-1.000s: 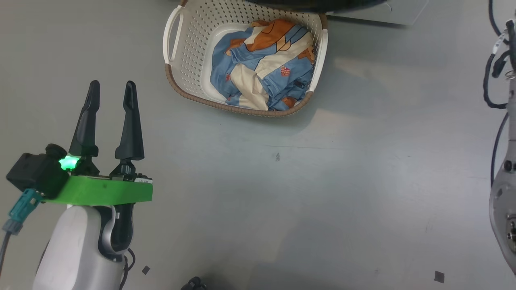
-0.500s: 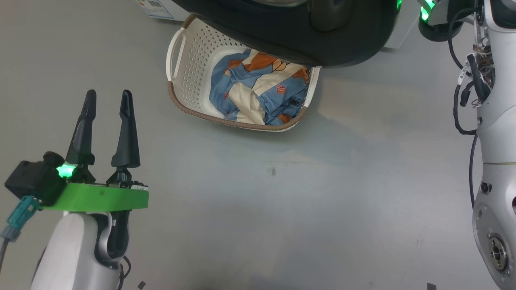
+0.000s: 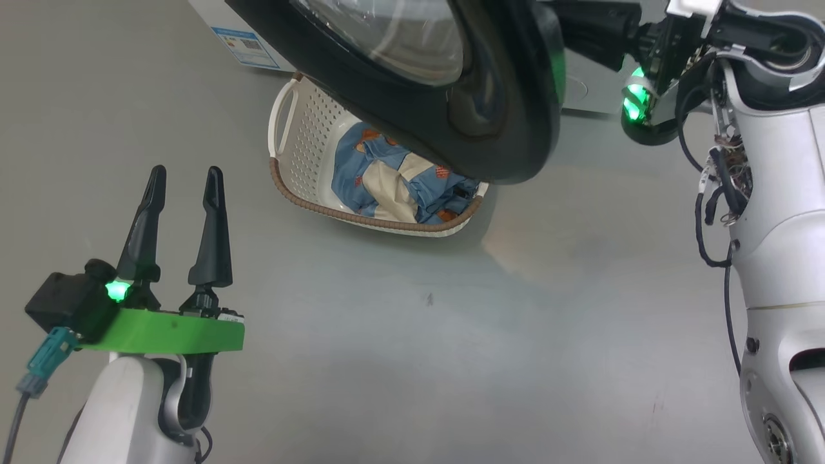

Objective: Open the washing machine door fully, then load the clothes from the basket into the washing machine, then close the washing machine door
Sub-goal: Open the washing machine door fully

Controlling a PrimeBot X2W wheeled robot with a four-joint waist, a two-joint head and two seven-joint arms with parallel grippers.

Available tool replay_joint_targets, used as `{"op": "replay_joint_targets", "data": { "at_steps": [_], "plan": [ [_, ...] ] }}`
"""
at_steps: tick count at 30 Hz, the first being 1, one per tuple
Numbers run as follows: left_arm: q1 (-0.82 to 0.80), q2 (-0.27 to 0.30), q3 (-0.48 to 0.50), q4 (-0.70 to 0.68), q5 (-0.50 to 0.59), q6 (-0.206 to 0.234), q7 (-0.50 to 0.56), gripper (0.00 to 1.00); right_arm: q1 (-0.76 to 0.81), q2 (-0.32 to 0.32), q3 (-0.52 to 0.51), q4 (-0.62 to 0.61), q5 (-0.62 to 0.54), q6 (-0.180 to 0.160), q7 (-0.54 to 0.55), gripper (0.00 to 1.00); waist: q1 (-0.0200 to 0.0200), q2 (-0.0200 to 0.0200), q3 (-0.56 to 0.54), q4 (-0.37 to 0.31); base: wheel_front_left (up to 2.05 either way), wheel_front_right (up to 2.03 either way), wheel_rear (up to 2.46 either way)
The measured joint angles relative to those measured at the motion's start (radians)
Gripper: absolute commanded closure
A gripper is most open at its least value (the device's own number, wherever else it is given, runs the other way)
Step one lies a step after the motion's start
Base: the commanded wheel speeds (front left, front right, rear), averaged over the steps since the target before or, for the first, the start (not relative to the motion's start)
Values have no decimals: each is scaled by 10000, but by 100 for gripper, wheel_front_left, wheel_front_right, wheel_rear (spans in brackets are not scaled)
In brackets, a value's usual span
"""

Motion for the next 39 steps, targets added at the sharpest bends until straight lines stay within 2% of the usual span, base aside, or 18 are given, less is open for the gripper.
{"op": "replay_joint_targets", "data": {
  "at_steps": [9,21,29,39],
  "plan": [
    [343,19,-61,105,96,0,2,0,945,58,711,-337,401,-79,899,100,0,0,-635,-6,0,0,0],
    [724,61,12,94,107,0,0,0,1504,59,2002,-1026,1415,-88,976,100,0,0,-1061,-32,0,0,0],
    [732,81,-146,104,196,0,0,0,2133,71,3024,-1229,1998,-90,658,100,0,0,-1270,80,0,0,0],
    [812,196,-272,194,360,0,0,0,2391,104,4219,-1595,2851,-73,-257,100,0,0,-1337,159,0,0,0]
  ]
}}
